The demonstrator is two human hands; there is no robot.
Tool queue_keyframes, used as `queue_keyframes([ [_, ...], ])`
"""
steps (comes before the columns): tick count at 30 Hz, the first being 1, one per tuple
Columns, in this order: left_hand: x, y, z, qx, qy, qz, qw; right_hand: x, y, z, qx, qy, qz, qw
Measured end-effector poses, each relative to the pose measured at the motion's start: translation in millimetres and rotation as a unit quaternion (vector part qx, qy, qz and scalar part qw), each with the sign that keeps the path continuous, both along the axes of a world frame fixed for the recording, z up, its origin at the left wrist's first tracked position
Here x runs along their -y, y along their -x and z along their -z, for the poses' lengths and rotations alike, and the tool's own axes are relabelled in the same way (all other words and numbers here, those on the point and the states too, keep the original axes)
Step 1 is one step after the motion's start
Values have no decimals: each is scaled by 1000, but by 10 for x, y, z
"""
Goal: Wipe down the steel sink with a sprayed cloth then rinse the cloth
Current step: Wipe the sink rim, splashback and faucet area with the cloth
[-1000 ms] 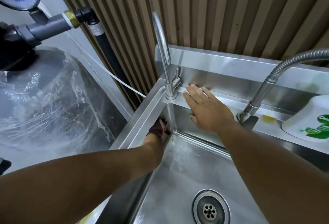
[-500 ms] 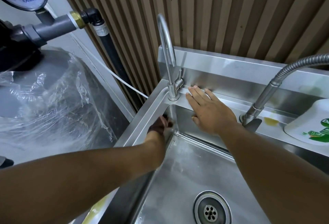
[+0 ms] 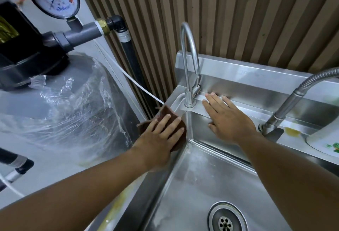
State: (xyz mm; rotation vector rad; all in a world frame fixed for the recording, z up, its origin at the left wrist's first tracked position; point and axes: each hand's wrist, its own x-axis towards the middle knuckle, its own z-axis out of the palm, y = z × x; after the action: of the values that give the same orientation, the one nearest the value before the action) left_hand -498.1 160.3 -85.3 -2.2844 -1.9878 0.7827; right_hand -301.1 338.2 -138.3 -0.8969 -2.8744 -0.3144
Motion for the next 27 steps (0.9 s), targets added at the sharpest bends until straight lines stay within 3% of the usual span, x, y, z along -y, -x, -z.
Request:
queue_keyframes([
  [4,378,103,119,84,-80,-109,987,-14,-5,21,2,-7,-1,1000],
  [10,753,0,323,130,-177,-177,959,-17,4,30,2,-1,2,1000],
  [20,-759,-11,158,147,-93,-205,963,-18,2,37,-6,1,1,1000],
  [27,-355,37,141,163,-106,-166,967,-10,-1,17,-9,3,-1,1000],
])
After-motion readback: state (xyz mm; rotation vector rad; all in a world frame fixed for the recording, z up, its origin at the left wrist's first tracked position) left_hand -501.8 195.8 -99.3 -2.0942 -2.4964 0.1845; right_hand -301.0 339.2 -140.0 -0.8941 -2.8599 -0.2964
